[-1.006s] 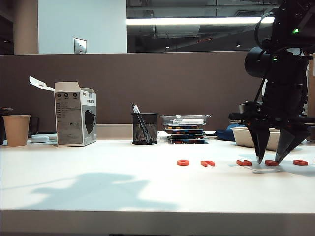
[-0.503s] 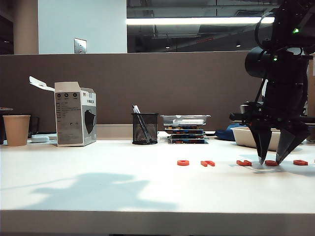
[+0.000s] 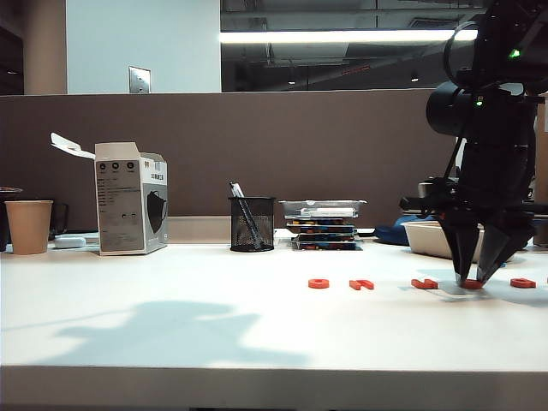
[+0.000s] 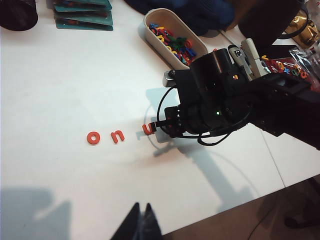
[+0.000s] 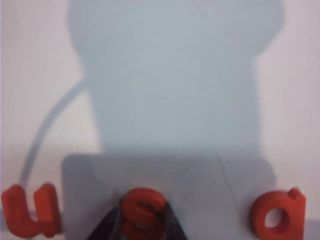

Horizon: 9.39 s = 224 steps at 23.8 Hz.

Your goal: Select the appropriate letters from the row of letter magnets placed on the table to arrange into the word "sun".

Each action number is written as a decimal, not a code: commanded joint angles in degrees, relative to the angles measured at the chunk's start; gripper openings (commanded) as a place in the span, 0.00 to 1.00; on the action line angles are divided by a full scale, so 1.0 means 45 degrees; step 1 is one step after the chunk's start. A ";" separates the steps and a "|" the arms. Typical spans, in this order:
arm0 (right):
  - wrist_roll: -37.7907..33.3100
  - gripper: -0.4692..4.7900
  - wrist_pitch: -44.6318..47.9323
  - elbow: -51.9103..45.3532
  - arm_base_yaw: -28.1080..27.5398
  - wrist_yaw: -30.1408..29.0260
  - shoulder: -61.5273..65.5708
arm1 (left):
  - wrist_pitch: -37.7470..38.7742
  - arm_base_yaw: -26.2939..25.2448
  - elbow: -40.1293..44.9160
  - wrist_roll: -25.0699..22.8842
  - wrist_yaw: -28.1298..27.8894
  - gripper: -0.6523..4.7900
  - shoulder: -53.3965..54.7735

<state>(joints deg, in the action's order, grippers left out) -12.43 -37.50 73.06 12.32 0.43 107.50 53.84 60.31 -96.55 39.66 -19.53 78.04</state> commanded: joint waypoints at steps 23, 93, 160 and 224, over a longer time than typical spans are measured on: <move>-0.0044 0.25 0.0068 0.0019 0.0019 -0.0029 -0.0049 | -0.0078 0.0024 -0.0053 -0.0053 -0.0039 0.11 -0.0029; -0.4614 0.43 -0.0010 -0.1579 0.5877 0.0874 -0.0714 | -0.0078 0.0029 -0.0053 -0.0053 -0.0034 0.11 -0.0029; -0.1122 0.55 -0.1821 0.1817 0.1885 0.1015 0.1365 | -0.0078 0.0029 -0.0053 -0.0053 -0.0039 0.11 -0.0029; -0.0918 0.25 -0.2458 0.1821 0.1457 0.0083 -0.0704 | -0.0078 0.0029 -0.0053 -0.0049 -0.0039 0.11 -0.0029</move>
<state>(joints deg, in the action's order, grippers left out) -16.58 -47.97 81.06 18.72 1.26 105.67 53.82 60.34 -96.55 39.66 -19.57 78.04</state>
